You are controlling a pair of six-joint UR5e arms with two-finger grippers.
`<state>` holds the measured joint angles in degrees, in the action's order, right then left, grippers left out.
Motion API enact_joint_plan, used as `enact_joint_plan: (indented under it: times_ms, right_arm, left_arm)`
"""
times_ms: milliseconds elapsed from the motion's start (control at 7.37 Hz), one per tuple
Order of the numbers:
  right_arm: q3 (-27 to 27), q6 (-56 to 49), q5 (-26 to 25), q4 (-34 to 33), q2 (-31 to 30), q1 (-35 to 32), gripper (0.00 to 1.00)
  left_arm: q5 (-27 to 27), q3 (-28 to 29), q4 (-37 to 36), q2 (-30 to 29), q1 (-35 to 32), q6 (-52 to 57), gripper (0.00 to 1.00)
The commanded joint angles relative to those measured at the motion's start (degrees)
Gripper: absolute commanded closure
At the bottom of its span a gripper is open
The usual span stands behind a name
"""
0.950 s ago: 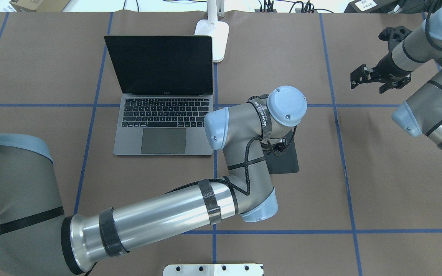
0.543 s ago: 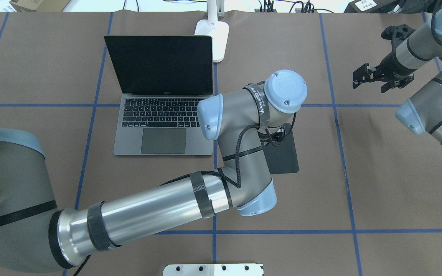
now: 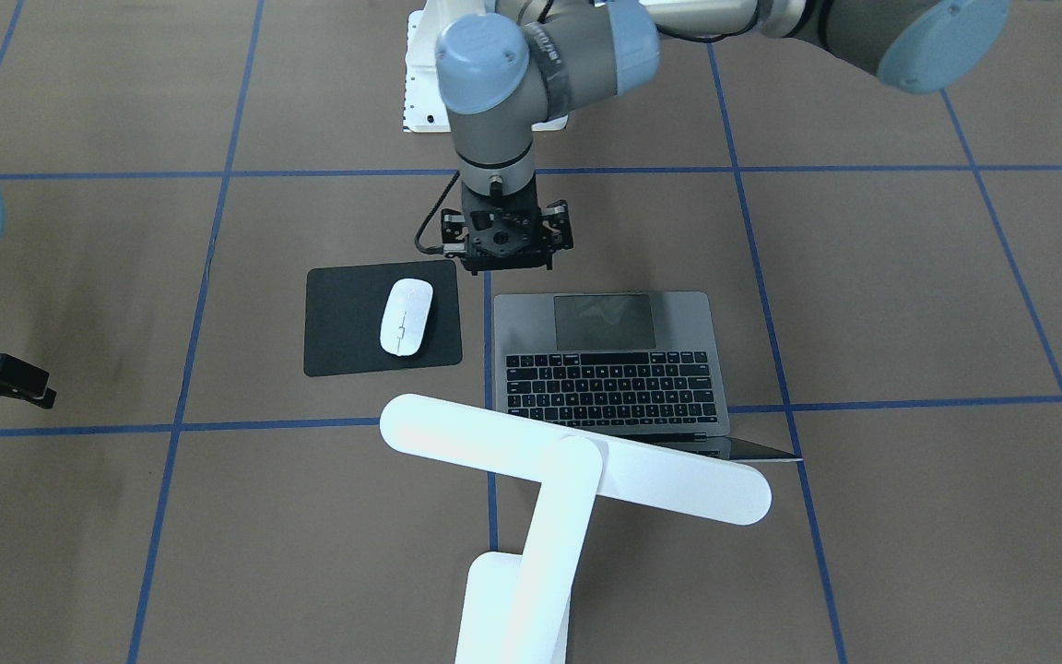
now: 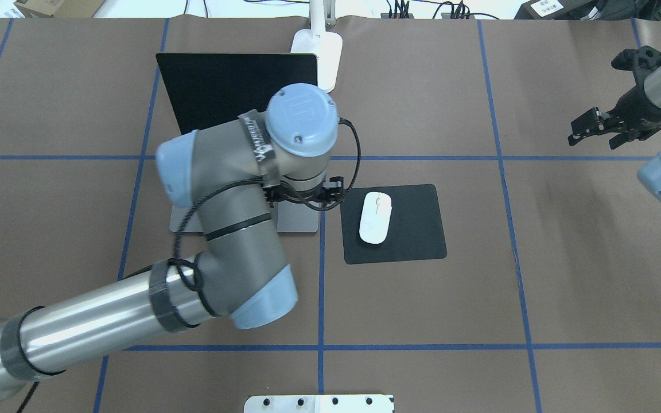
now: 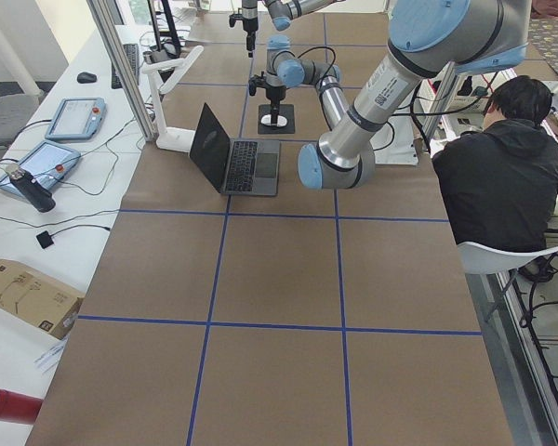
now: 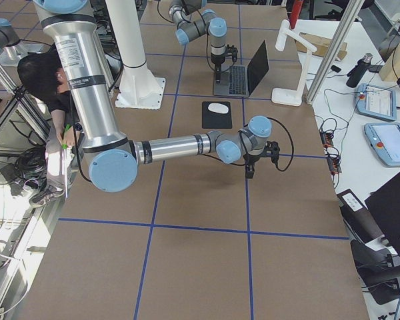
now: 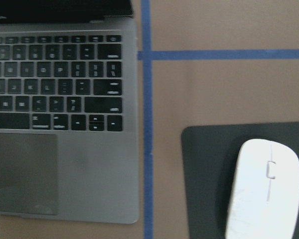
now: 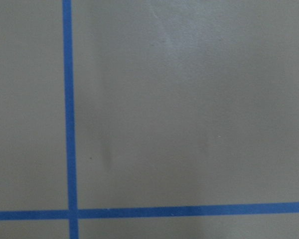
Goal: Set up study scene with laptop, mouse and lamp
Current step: 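Open the left gripper and lift it away from the mouse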
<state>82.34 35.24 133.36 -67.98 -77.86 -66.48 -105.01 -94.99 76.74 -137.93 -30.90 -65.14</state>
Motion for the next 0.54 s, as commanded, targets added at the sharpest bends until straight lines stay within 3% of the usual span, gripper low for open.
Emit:
enact_joint_plan:
  times_ms: [0,136,271,407]
  right_arm:
    - [-0.08,-10.5,0.76,-0.13,-5.87,-4.51,0.0]
    - [-0.16,-13.24,1.72,-0.22,-7.64,-6.62,0.0]
    - [-0.08,-14.31,1.99,-0.83,-8.44,-8.56,0.0]
    - [0.45,-15.63,3.04,-3.62,-8.7,-10.84,0.0]
  left_arm:
    - [-0.46,-11.85,-0.28,13.95,-5.89,11.9,0.01]
    - [-2.55,-12.84,0.5,17.92,-10.19,14.4,0.01]
    - [-10.14,-12.93,2.17,21.18,-18.06,19.82,0.01]
    - [-16.22,-13.2,2.36,26.43,-25.89,32.66,0.01]
